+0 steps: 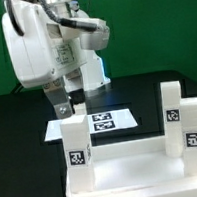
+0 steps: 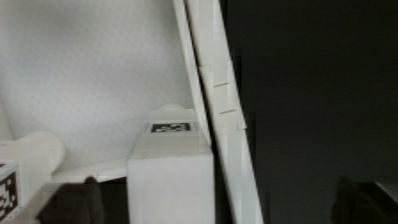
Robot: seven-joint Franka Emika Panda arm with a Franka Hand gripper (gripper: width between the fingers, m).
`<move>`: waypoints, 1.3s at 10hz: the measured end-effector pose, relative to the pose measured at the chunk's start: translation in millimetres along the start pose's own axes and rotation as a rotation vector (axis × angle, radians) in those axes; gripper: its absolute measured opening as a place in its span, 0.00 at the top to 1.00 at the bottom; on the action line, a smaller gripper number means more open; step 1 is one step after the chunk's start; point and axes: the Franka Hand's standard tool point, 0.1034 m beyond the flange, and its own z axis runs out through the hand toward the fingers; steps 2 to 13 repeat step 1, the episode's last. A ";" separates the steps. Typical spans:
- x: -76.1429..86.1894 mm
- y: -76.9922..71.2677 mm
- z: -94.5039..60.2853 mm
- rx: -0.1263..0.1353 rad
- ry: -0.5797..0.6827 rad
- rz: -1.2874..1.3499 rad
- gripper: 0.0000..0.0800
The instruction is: Assemble desk
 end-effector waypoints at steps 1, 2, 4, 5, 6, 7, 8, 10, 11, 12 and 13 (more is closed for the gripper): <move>0.1 0.1 0.2 0.000 0.000 0.000 0.19; 0.1 0.1 0.2 0.000 0.000 0.000 0.19; 0.1 0.1 0.2 0.000 0.000 0.000 0.19; 0.1 0.1 0.2 0.000 0.000 0.000 0.19; 0.1 0.1 0.2 0.000 0.000 0.000 0.19; 0.1 0.1 0.2 0.000 0.000 0.000 0.19; 0.1 0.1 0.2 0.000 0.000 0.000 0.19; 0.1 0.1 0.2 0.000 0.000 0.000 0.19; 0.1 0.1 0.2 0.000 0.000 0.000 0.19; 0.1 0.1 0.2 0.000 0.000 0.000 0.19; 0.1 0.1 0.2 0.000 0.000 0.000 0.19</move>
Offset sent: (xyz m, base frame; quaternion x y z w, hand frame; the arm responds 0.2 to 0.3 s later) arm 0.0000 0.0000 0.0000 0.0000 0.0000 0.0000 1.0000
